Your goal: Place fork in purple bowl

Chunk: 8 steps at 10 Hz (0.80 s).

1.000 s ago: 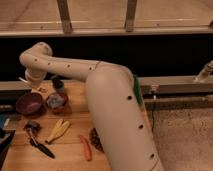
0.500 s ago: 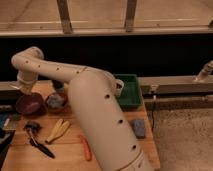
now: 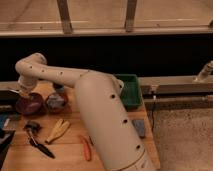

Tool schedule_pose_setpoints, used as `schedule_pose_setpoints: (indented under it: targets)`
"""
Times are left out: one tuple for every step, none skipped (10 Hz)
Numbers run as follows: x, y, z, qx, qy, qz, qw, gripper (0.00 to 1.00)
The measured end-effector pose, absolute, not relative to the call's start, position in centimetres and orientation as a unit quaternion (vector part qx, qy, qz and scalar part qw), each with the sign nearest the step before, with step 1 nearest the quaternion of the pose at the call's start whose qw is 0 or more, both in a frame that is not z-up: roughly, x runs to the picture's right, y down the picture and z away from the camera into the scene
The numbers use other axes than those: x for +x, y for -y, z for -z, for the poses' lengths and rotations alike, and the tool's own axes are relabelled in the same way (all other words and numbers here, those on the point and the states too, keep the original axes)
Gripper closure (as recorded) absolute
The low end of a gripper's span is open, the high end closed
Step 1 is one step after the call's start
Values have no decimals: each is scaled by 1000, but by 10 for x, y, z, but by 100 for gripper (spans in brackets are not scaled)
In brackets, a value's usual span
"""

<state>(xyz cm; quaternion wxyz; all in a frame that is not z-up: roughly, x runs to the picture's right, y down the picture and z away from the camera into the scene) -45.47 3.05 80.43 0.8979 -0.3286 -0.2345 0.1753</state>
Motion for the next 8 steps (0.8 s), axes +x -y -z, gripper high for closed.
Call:
schedule_pose_setpoints:
  targets:
    - [-457,-32,-805,-328,237,-172,898,100]
    - [-460,-35,-806,-329,237,-166,899,100]
    - [-464,-33,-810,-329,236,-160,900,100]
    - [-472,-31,-813,-329,237,-151,902,100]
    - [-482,-29,-815,-329,238,-142,903,100]
    - [-487,-28,-819,-337,240,-140,900,100]
    - [-487,-27,-827,-343,239,-141,897,100]
    - [-487,-28,-834,-350,237,-143,895,100]
